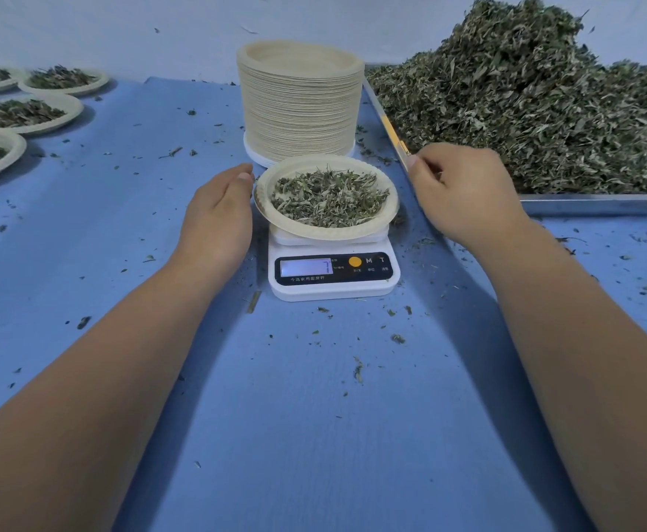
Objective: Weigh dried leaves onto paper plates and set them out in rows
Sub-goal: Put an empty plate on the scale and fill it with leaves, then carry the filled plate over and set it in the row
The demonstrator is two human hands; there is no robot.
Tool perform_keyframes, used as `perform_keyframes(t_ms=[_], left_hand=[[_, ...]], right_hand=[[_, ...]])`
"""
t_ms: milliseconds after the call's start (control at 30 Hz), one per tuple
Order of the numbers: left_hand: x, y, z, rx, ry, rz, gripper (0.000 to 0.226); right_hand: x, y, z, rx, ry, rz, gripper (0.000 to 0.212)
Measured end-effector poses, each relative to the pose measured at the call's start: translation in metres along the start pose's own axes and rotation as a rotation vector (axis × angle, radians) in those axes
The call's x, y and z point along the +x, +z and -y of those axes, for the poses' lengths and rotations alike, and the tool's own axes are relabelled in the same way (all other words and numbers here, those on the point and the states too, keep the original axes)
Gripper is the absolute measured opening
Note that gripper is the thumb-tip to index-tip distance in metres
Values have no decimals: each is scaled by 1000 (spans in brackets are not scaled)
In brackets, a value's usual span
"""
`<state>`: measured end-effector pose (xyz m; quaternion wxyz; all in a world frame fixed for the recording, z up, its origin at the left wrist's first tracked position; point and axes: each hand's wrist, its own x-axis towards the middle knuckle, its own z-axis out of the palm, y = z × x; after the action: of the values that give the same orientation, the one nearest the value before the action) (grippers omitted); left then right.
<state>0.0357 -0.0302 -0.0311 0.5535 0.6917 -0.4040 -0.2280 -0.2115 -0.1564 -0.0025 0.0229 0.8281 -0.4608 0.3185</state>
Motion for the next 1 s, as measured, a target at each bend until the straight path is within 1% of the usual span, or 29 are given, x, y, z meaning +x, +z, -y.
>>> perform_keyframes(t_ms=[100, 200, 300, 333, 400, 467, 500, 567, 633, 733, 867, 933, 1000], left_hand=[[1, 1, -1, -33, -44, 28, 31], [1, 7, -6, -90, -112, 31, 33], [6, 13, -9, -234, -223, 4, 28], [6, 12, -12, -312, -254, -20, 25], [6, 6, -20, -445, -300, -118, 21], [5, -3, -24, -560, -329, -208, 25], [5, -9, -24, -595, -346, -239, 29], [1, -27, -22, -641, -382, -330, 29], [-3, -52, -17, -675, -414, -414, 25], [-14, -98, -9, -670, -444, -500, 34], [-36, -160, 6, -659, -469, -587, 34], [-43, -188, 15, -657, -476, -649, 33], [-49, -215, 23, -634, -491, -716, 23]], right_hand=[[-1, 0, 10, 0, -95, 52, 40], [-3, 2, 21, -2, -62, 149, 39], [-7, 0, 33, 60, -20, 185, 34], [-8, 0, 38, 64, -20, 193, 33], [-10, -1, 53, 57, -55, 185, 35], [-14, -1, 69, 77, -109, 164, 33], [-17, -1, 77, 123, -115, 159, 32], [-20, -1, 96, 265, -112, 204, 29], [-25, 2, 116, 352, -153, 318, 27], [-34, 13, 149, 321, -302, 467, 36], [-42, 33, 203, 292, -477, 580, 54], [-42, 44, 232, 320, -514, 593, 53], [-43, 57, 263, 361, -544, 595, 48]])
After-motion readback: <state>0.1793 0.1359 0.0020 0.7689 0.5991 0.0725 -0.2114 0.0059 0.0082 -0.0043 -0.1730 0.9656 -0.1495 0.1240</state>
